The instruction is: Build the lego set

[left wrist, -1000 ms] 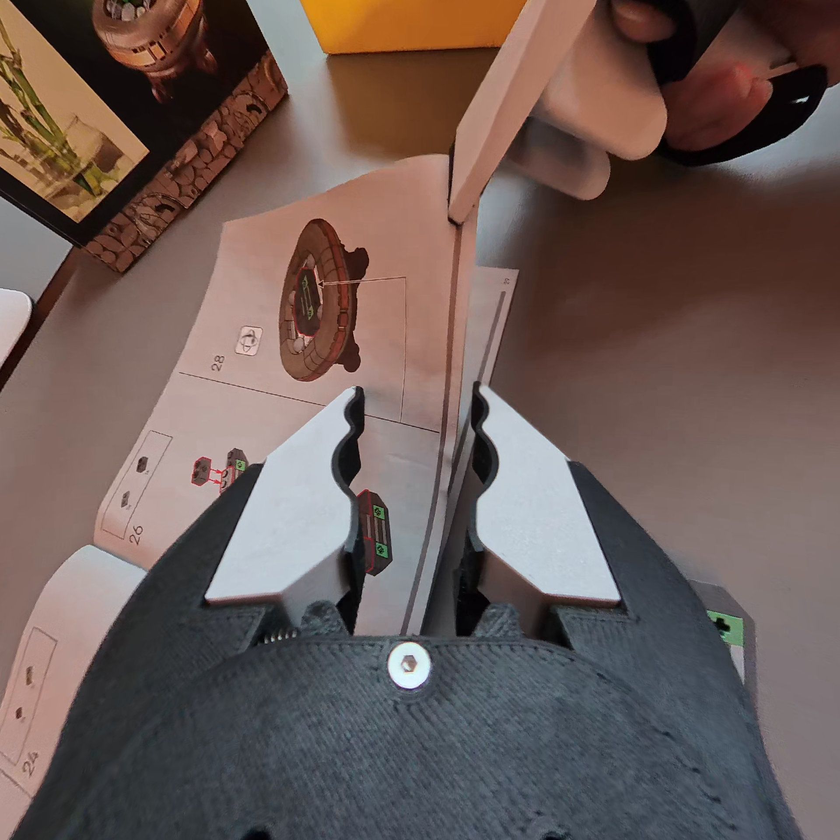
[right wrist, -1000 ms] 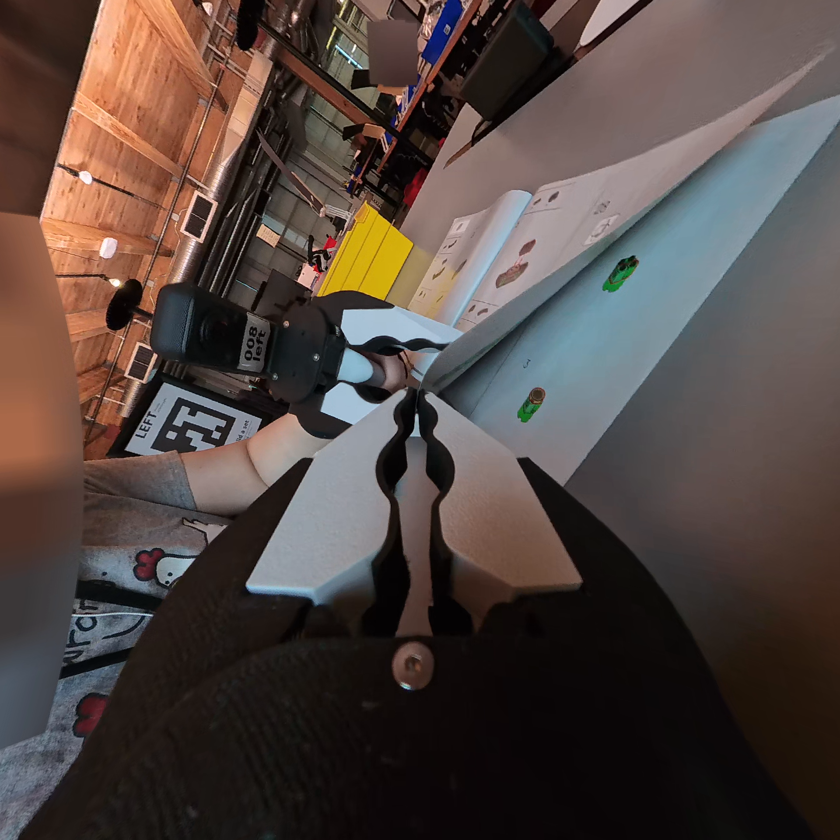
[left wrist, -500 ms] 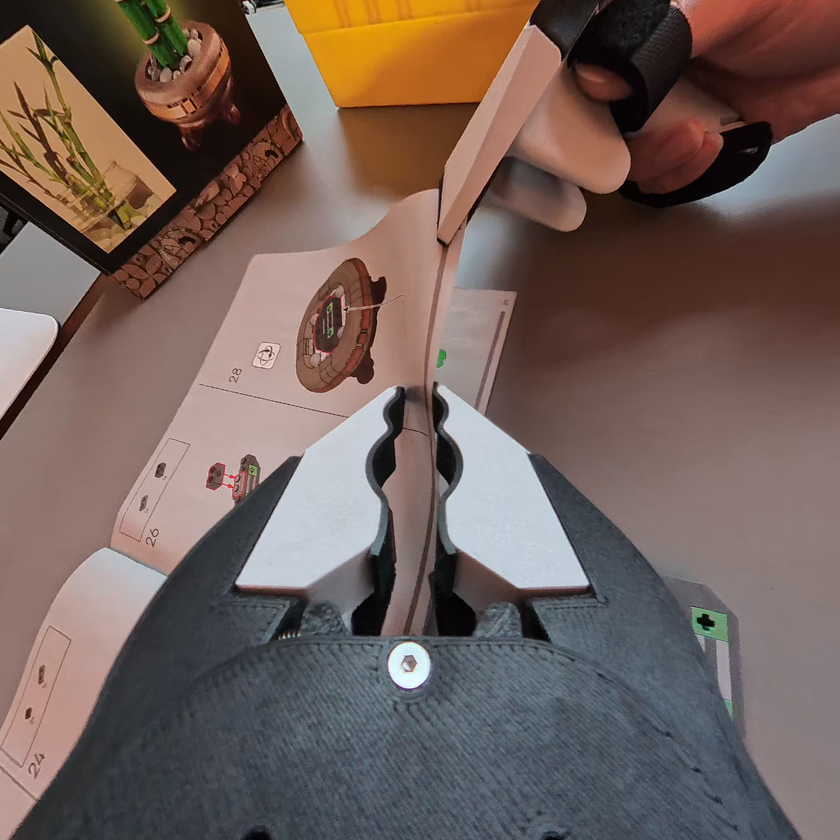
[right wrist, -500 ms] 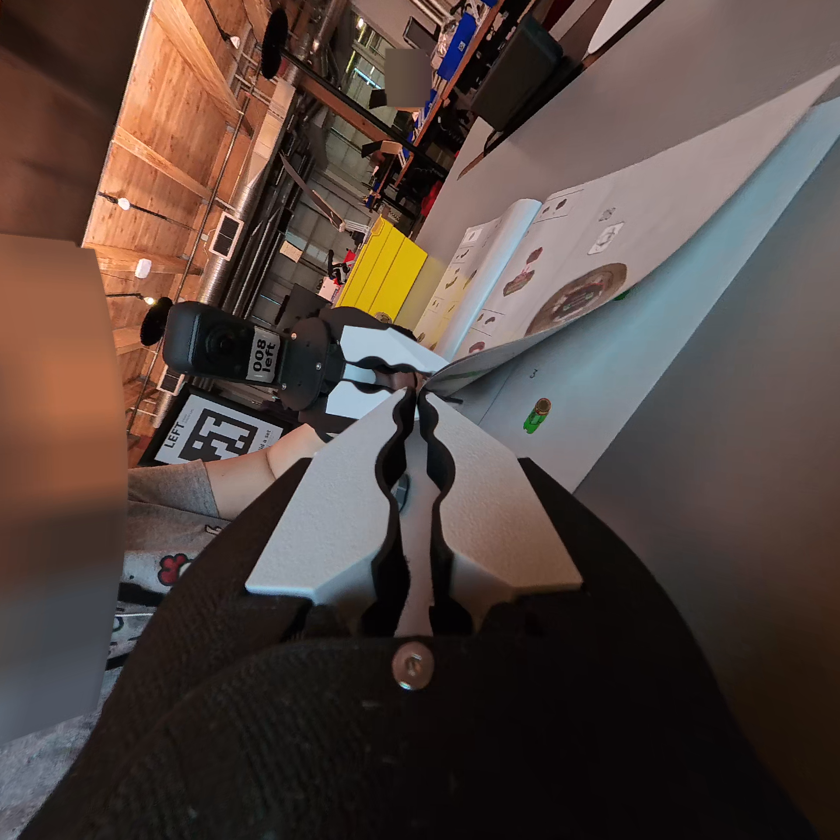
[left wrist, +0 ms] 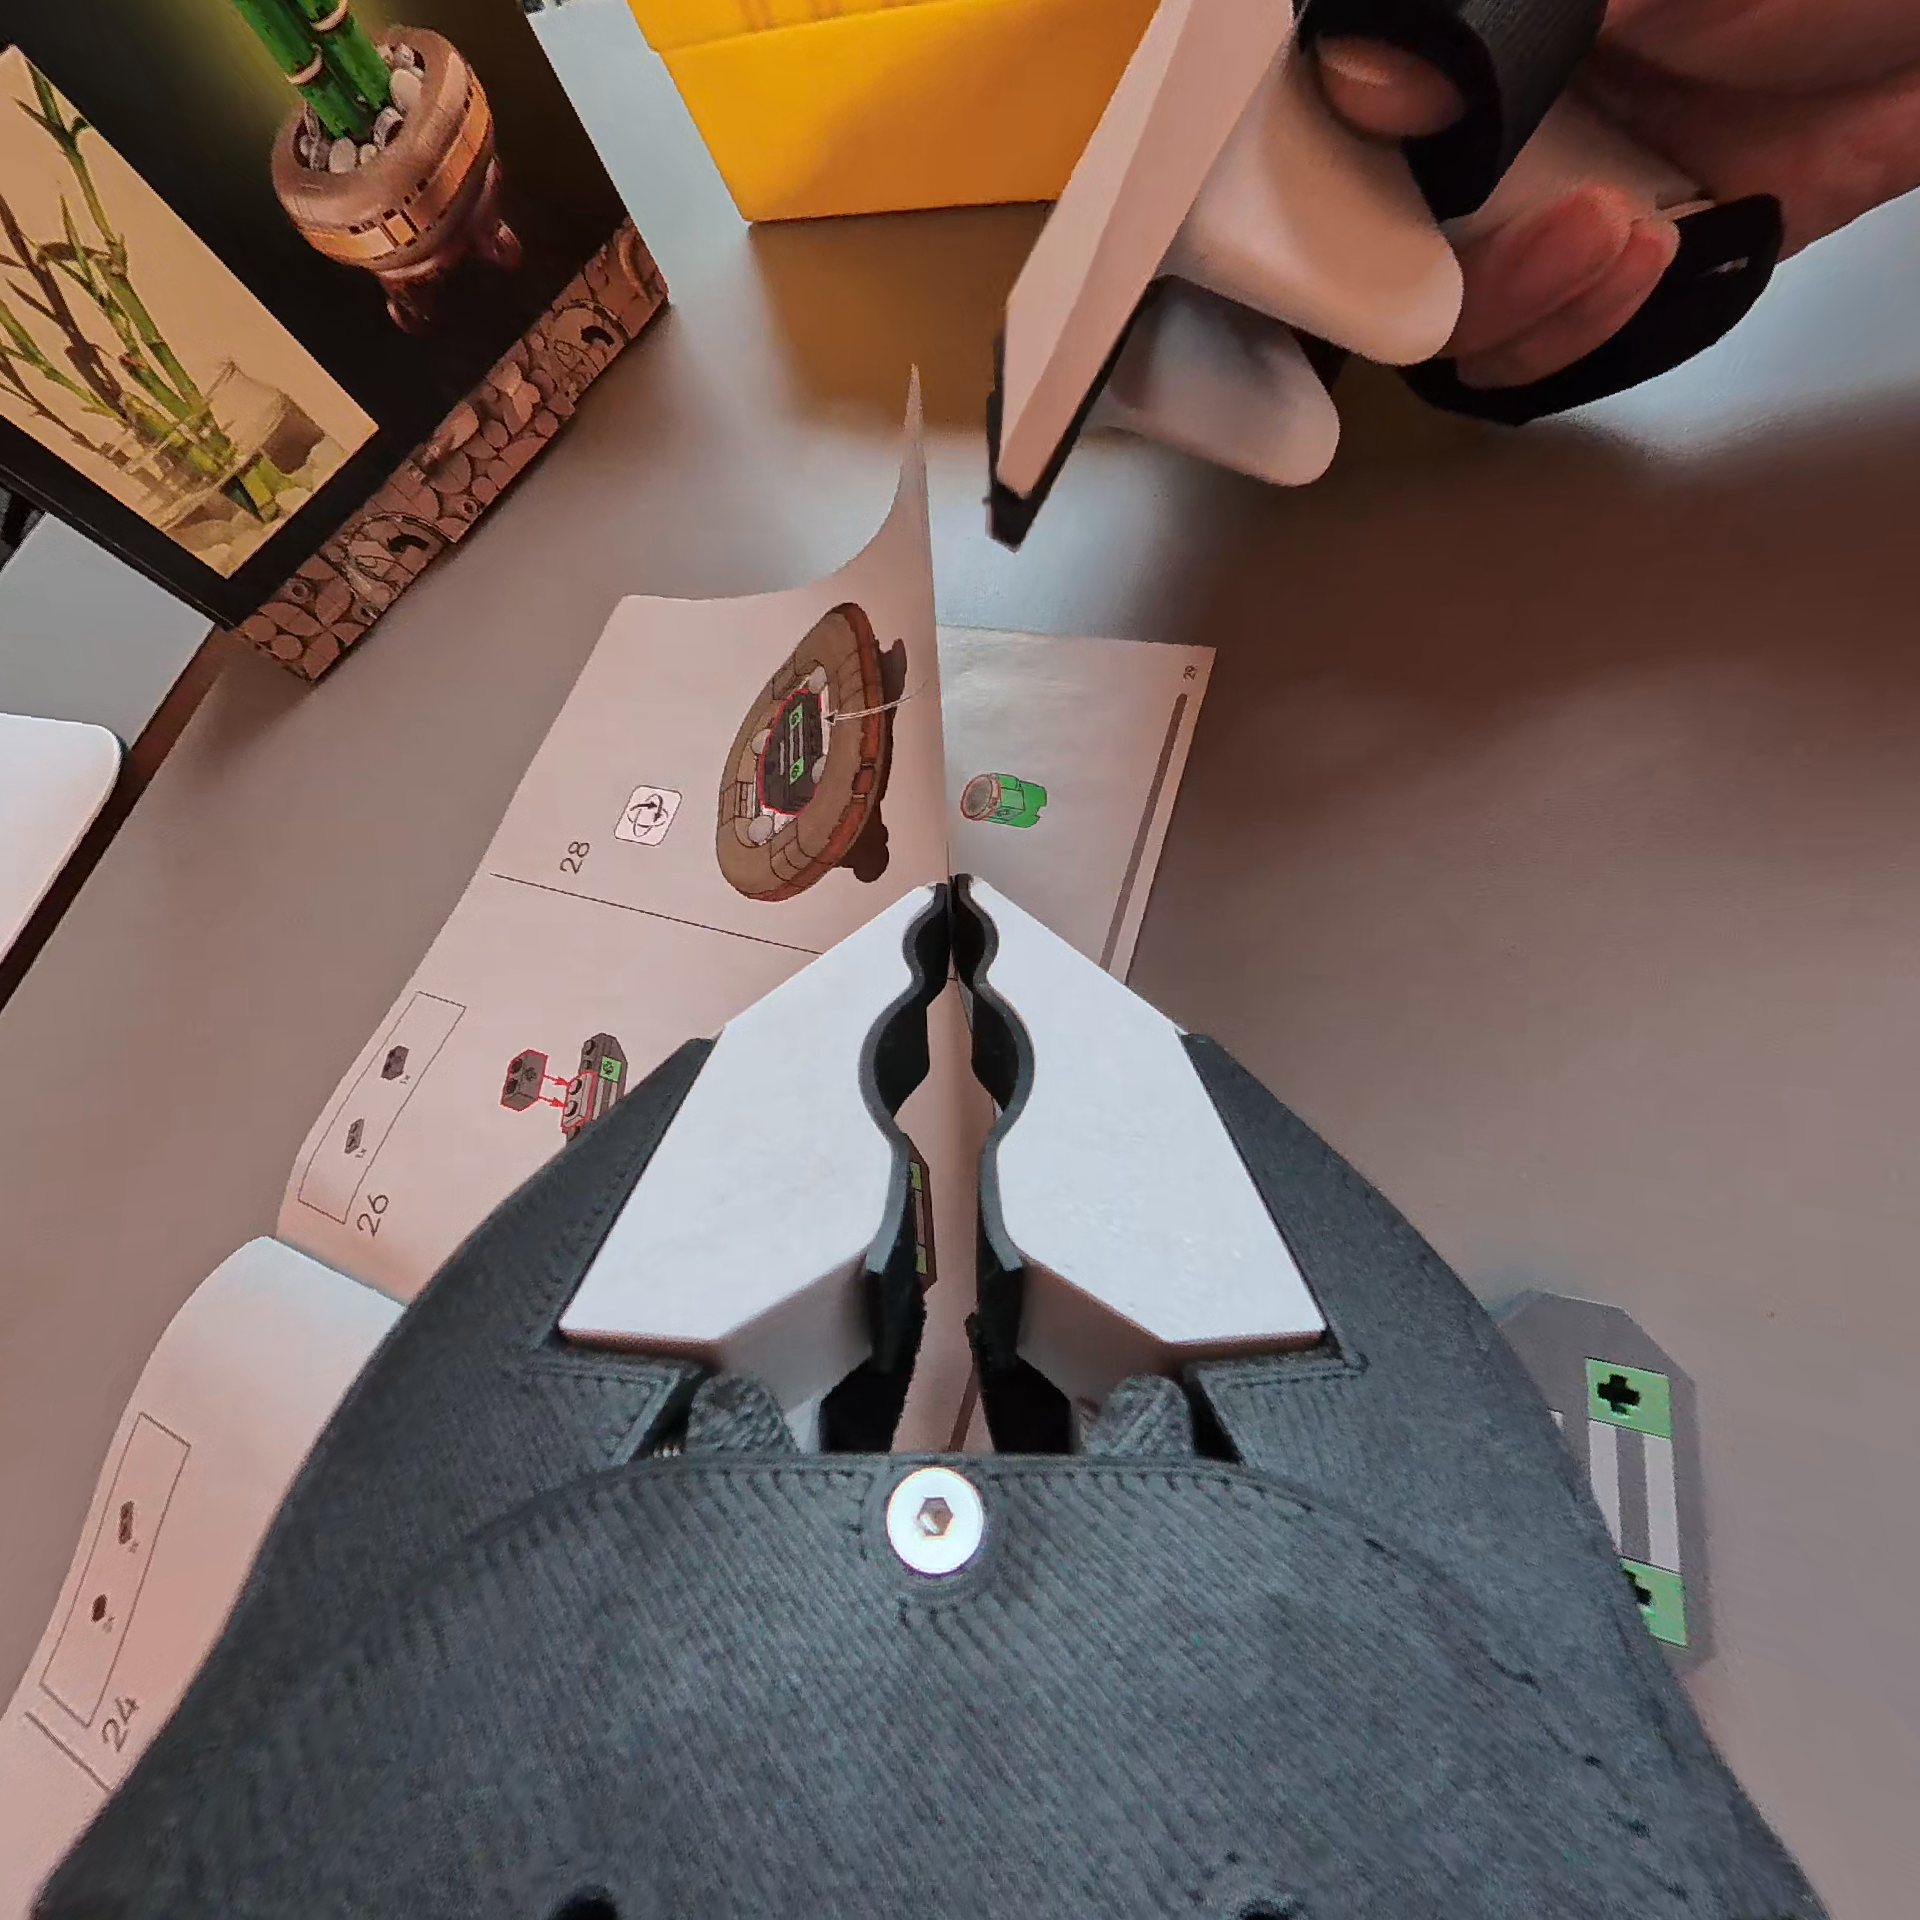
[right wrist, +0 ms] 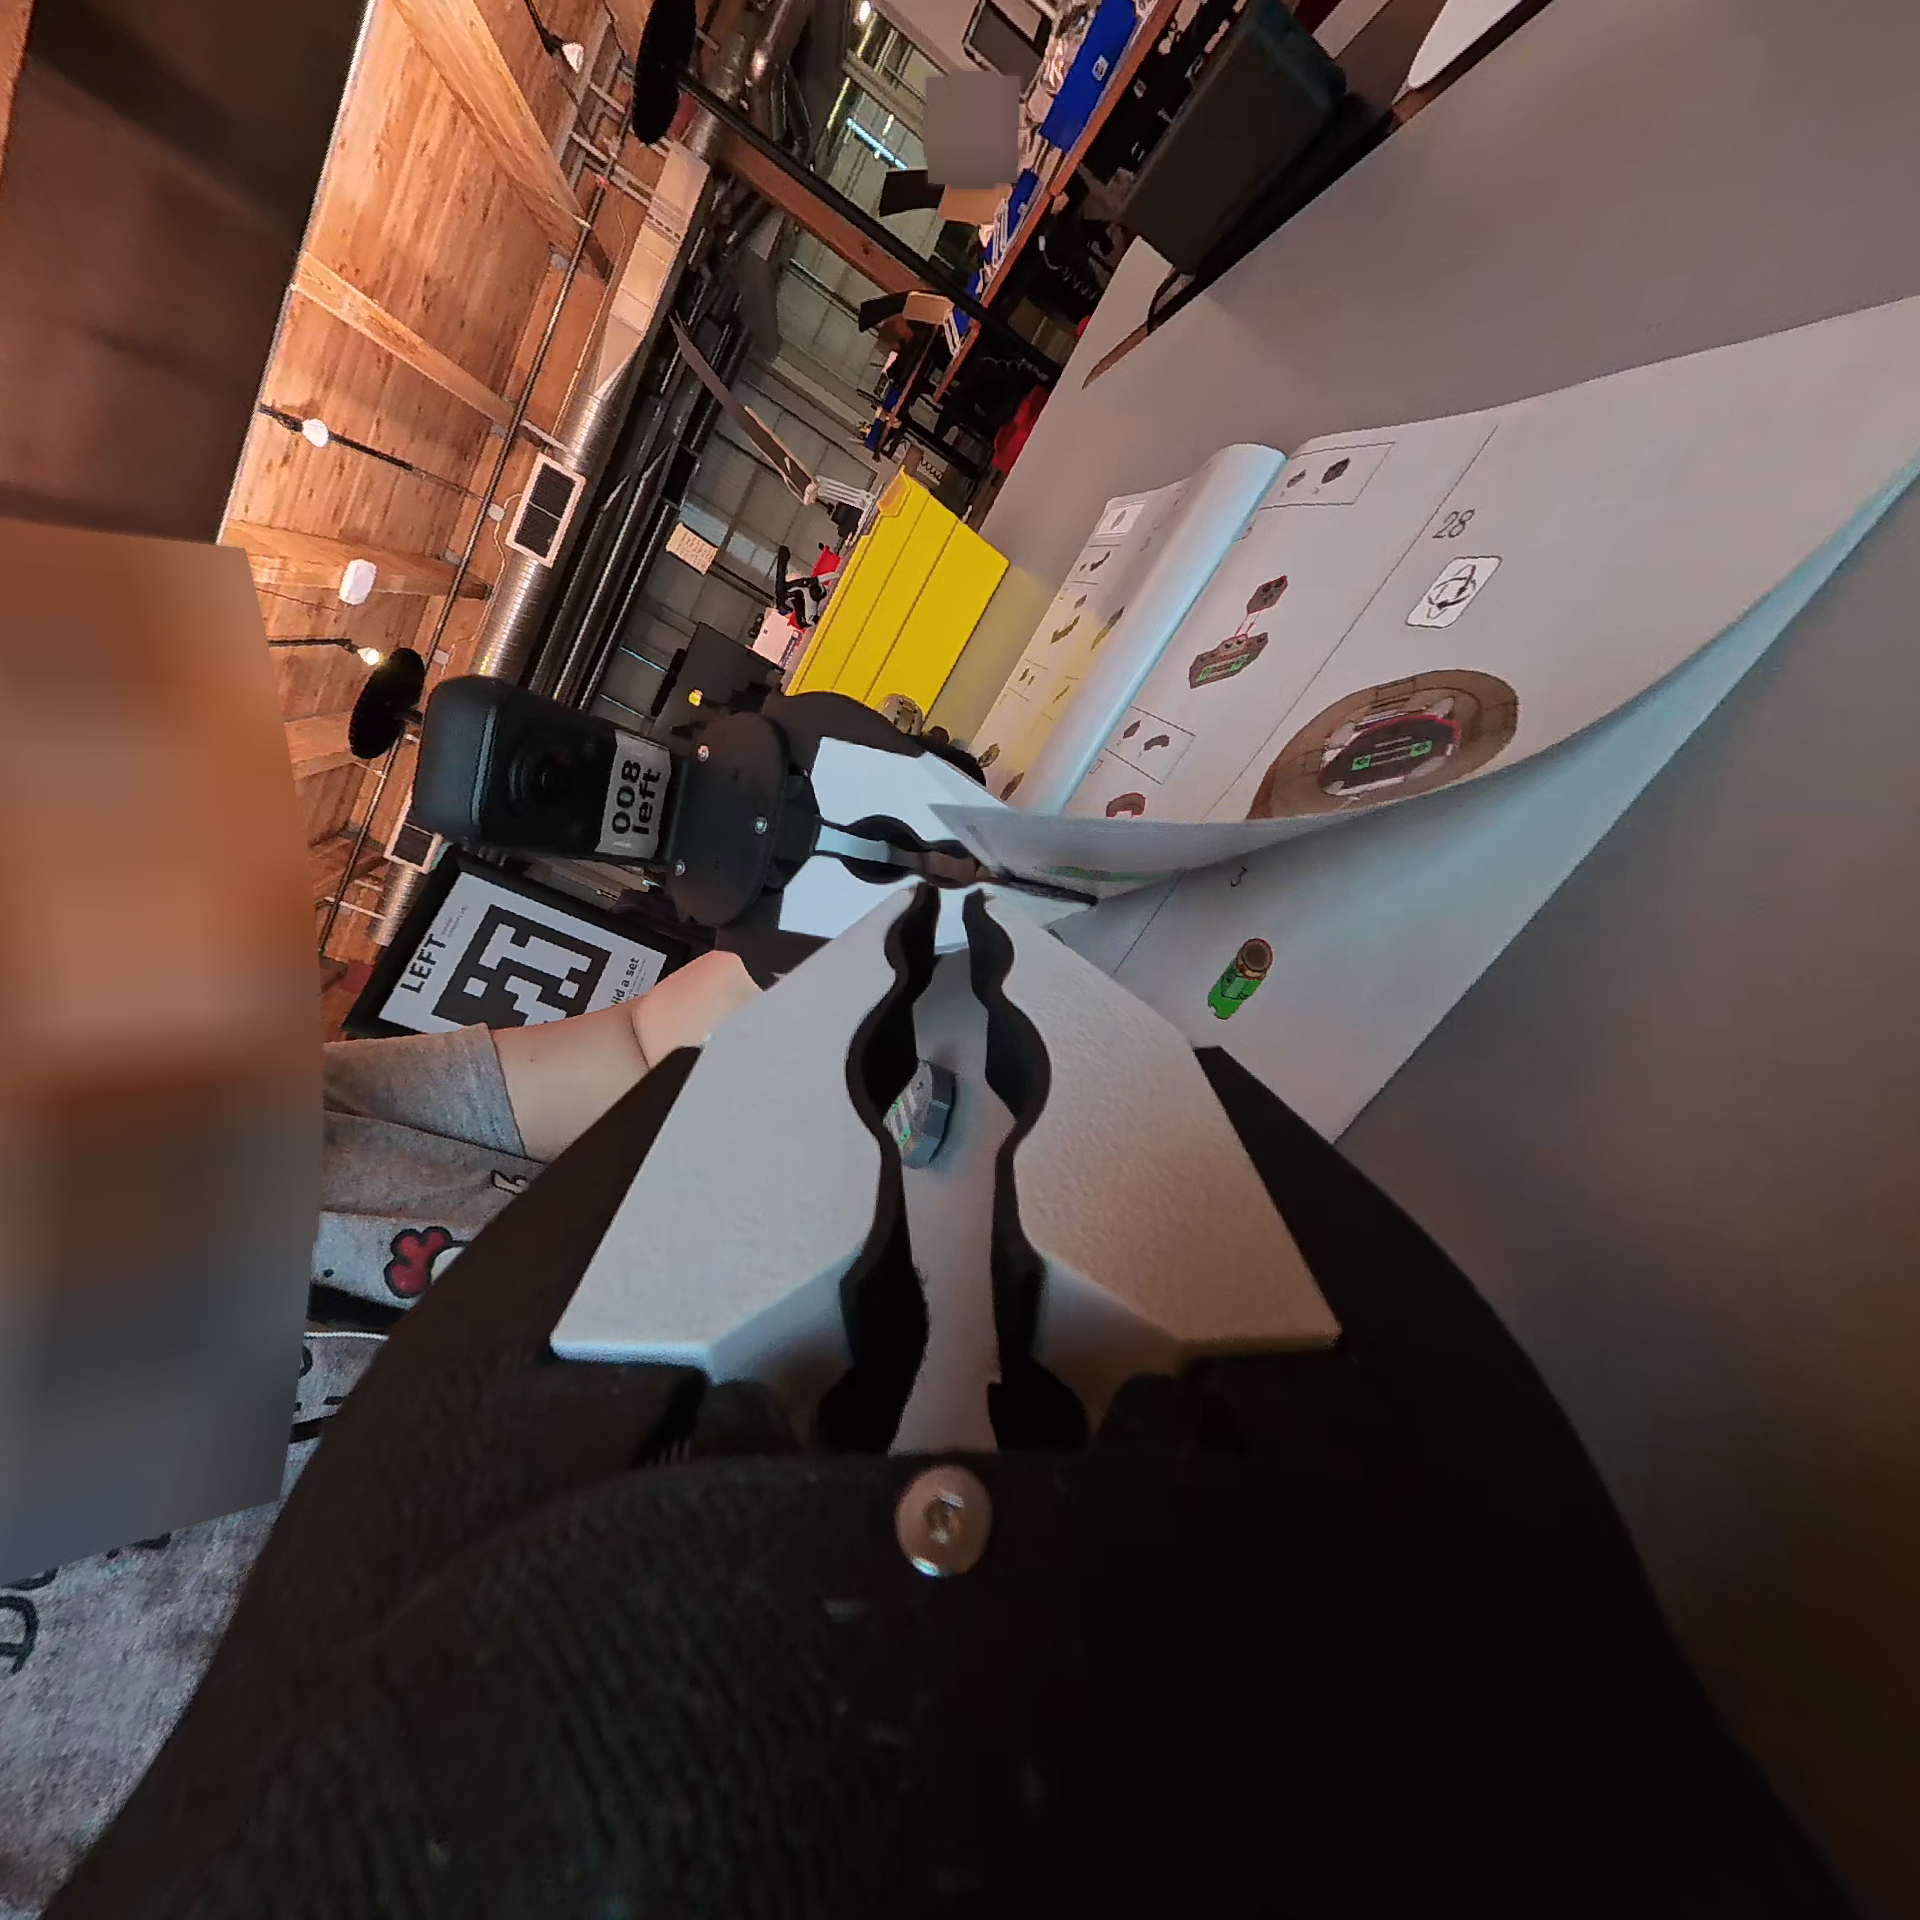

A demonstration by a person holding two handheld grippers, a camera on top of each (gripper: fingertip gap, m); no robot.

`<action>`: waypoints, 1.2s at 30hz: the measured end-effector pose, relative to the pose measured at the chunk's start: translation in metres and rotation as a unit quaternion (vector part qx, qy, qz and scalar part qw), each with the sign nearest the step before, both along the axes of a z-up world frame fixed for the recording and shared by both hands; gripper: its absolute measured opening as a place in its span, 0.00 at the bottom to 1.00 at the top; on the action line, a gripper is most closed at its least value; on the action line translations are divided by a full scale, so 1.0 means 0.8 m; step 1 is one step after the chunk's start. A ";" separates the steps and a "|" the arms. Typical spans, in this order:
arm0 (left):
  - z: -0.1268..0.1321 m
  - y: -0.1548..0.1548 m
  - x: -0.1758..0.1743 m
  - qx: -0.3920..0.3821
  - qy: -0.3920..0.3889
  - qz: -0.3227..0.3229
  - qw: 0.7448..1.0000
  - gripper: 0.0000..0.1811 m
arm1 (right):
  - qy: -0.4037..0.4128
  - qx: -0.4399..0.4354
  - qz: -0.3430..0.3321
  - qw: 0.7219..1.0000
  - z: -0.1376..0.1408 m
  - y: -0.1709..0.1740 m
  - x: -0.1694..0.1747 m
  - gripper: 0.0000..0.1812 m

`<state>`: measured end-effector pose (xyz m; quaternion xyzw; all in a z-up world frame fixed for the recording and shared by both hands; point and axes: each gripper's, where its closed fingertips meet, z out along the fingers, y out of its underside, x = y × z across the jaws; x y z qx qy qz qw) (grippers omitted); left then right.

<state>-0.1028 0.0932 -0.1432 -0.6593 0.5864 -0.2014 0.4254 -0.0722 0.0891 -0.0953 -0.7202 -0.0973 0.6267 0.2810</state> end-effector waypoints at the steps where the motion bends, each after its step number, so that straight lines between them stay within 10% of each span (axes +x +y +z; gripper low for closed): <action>1: 0.000 0.001 0.000 -0.003 -0.002 0.002 1.000 0.00 | -0.003 0.001 -0.001 1.000 -0.001 0.000 0.000 0.02; 24: 0.020 0.024 -0.017 -0.081 -0.077 0.044 0.993 0.00 | -0.122 0.093 0.016 0.988 -0.018 -0.004 -0.014 0.04; 36: 0.022 0.027 -0.027 -0.150 -0.111 0.045 0.981 0.00 | -0.306 0.294 -0.037 0.905 -0.024 0.011 0.000 0.19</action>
